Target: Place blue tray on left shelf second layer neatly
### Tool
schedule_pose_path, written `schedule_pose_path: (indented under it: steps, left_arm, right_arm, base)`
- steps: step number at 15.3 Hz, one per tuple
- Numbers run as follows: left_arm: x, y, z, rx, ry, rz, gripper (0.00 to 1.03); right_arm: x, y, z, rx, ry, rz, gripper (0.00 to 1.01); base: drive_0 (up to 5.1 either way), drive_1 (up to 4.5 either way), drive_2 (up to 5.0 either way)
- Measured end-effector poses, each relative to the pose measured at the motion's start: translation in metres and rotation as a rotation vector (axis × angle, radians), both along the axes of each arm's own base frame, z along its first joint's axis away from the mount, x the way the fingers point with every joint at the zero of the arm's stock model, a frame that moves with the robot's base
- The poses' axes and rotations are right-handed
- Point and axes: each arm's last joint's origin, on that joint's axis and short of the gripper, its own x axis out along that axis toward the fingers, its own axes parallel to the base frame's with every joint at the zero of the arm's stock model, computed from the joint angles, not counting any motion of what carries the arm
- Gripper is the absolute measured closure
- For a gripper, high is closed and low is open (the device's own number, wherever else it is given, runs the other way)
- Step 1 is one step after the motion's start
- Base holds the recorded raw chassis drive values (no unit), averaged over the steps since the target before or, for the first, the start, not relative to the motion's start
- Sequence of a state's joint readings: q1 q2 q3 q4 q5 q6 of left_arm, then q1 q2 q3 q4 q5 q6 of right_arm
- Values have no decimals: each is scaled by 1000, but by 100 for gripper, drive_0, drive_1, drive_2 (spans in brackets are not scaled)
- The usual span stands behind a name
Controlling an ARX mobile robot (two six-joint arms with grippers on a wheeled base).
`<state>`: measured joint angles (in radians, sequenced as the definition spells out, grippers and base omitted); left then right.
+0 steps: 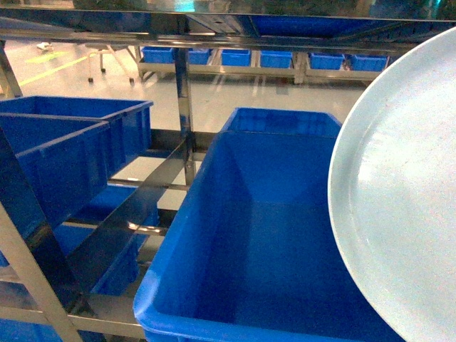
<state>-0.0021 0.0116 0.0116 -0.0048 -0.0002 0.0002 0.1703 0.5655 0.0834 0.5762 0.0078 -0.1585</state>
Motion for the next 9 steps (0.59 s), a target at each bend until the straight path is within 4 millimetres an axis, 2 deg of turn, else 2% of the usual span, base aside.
schedule_pose_path:
  steps: [9]
  left_arm:
    - [0, 0, 0, 0, 0, 0, 5]
  right_arm:
    - [0, 0, 0, 0, 0, 0, 99]
  base:
    - [0, 0, 0]
